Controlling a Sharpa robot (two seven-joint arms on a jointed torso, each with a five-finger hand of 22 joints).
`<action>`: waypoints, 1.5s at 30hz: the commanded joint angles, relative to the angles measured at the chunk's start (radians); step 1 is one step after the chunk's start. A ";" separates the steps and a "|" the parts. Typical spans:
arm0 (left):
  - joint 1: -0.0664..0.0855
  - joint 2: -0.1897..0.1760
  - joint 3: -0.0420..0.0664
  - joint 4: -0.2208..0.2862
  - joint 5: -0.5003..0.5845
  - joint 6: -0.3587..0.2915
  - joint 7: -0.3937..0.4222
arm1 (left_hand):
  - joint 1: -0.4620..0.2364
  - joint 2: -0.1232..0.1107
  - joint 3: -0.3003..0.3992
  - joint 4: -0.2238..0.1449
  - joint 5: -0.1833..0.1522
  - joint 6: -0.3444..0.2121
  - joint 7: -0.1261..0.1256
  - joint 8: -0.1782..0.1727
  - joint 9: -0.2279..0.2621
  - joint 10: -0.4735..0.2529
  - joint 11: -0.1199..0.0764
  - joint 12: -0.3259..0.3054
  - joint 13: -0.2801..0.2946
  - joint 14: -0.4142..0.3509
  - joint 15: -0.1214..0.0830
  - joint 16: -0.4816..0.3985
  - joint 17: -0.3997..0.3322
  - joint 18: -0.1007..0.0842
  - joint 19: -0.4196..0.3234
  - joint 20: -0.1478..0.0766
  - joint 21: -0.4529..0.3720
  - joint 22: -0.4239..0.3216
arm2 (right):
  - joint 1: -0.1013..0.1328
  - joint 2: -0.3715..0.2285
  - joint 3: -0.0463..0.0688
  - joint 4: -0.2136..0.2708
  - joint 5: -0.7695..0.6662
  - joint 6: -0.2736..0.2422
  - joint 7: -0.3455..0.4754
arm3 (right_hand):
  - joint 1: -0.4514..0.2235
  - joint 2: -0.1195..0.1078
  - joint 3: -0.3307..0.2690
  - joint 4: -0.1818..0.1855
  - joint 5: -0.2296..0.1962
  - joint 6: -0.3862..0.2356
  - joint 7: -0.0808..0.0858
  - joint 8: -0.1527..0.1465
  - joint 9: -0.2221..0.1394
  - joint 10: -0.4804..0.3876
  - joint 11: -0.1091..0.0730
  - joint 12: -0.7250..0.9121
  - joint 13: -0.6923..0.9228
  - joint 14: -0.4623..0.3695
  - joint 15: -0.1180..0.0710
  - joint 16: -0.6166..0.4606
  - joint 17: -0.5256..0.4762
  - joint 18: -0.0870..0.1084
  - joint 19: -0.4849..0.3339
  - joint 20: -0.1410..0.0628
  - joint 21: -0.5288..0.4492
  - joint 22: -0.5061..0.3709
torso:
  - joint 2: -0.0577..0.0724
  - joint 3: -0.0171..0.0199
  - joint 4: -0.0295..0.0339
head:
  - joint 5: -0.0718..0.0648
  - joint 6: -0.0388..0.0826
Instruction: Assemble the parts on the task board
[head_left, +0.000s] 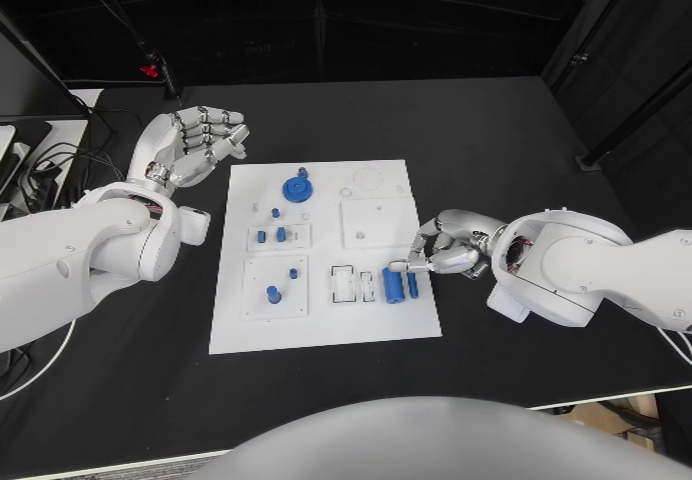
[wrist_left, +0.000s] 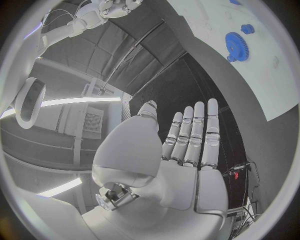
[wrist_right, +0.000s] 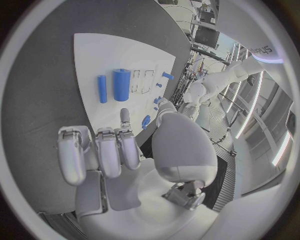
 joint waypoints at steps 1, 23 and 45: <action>0.001 -0.001 0.001 0.003 0.003 0.007 0.009 | -0.008 0.004 -0.005 0.000 0.005 -0.005 0.058 0.006 -0.001 -0.007 -0.001 0.005 -0.001 -0.007 0.001 0.005 -0.002 0.009 0.007 0.000 0.005 -0.001 | -0.002 0.014 0.000 0.006 -0.103 0.038 -0.097 | -0.011 0.006 0.000 -0.002 0.005 0.012 0.002 -0.007 -0.003 0.106 -0.007 0.003 0.263 0.106 -0.005 0.002 0.263 -0.007 0.107 -0.004 0.003 0.263 | 0.000 -0.0005 -0.0018 | 0.000 0.000; 0.001 -0.007 0.001 0.006 0.003 0.010 0.008 | -0.007 0.005 -0.005 0.000 0.007 -0.006 0.058 0.007 -0.001 -0.007 -0.001 0.006 -0.001 -0.007 0.001 0.006 -0.002 0.009 0.007 0.000 0.005 -0.001 | -0.014 0.088 0.000 -0.013 -0.229 0.126 -0.187 | -0.034 0.006 0.004 -0.002 -0.053 0.031 0.000 -0.028 -0.018 0.106 -0.010 0.003 0.263 0.106 -0.005 0.002 0.263 -0.007 0.107 -0.004 0.003 0.263 | 0.000 -0.0001 -0.0009 | 0.005 0.000; 0.001 -0.010 0.001 0.009 0.003 0.011 0.005 | -0.007 0.005 -0.005 0.000 0.007 -0.006 0.058 0.007 -0.001 -0.007 -0.001 0.006 -0.001 -0.007 0.001 0.006 -0.002 0.009 0.007 0.000 0.005 -0.001 | -0.018 0.130 0.000 -0.042 -0.232 0.204 -0.217 | -0.045 0.042 0.016 -0.003 -0.079 0.052 -0.004 -0.036 -0.025 0.106 -0.014 0.003 0.263 0.106 -0.007 0.002 0.263 -0.007 0.107 -0.004 0.003 0.263 | 0.000 -0.0013 -0.0009 | 0.012 0.000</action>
